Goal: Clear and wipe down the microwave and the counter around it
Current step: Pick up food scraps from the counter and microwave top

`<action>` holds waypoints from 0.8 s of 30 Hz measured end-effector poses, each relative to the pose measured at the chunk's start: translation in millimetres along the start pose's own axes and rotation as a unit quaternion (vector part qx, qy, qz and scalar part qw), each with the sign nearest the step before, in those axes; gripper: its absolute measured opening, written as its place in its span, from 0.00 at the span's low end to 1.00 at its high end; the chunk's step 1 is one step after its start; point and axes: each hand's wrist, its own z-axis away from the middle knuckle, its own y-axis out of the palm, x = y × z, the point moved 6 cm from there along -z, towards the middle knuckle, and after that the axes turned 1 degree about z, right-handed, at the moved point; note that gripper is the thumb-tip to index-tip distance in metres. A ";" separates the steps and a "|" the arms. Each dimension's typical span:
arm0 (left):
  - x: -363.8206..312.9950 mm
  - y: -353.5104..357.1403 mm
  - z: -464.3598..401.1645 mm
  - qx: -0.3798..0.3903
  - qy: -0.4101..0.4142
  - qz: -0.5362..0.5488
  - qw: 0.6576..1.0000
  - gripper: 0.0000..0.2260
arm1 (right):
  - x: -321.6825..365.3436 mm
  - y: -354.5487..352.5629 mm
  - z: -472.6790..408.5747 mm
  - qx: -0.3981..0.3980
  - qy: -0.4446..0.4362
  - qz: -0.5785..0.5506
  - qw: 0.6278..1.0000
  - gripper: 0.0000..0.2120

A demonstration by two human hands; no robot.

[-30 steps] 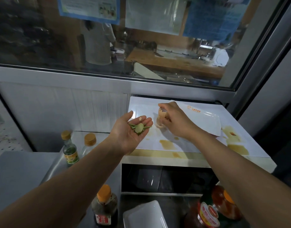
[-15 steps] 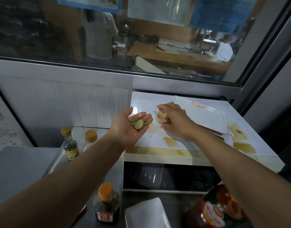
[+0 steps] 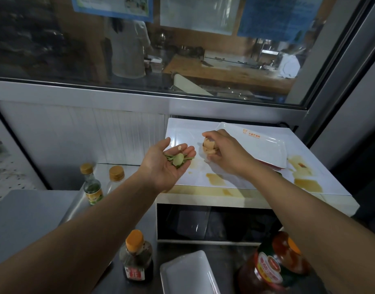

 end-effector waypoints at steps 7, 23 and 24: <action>18.1 15.4 22.3 0.001 0.014 -0.008 1.000 0.19 | 5.5 -19.1 25.4 -0.003 -0.008 0.006 1.000 0.25; 80.2 12.7 92.4 0.005 0.045 -0.024 0.999 0.18 | 37.4 -39.0 124.3 -0.012 -0.029 0.026 0.999 0.27; 83.3 11.7 96.3 0.008 0.042 -0.021 0.999 0.18 | 40.4 -39.5 130.9 -0.017 -0.032 0.035 0.999 0.26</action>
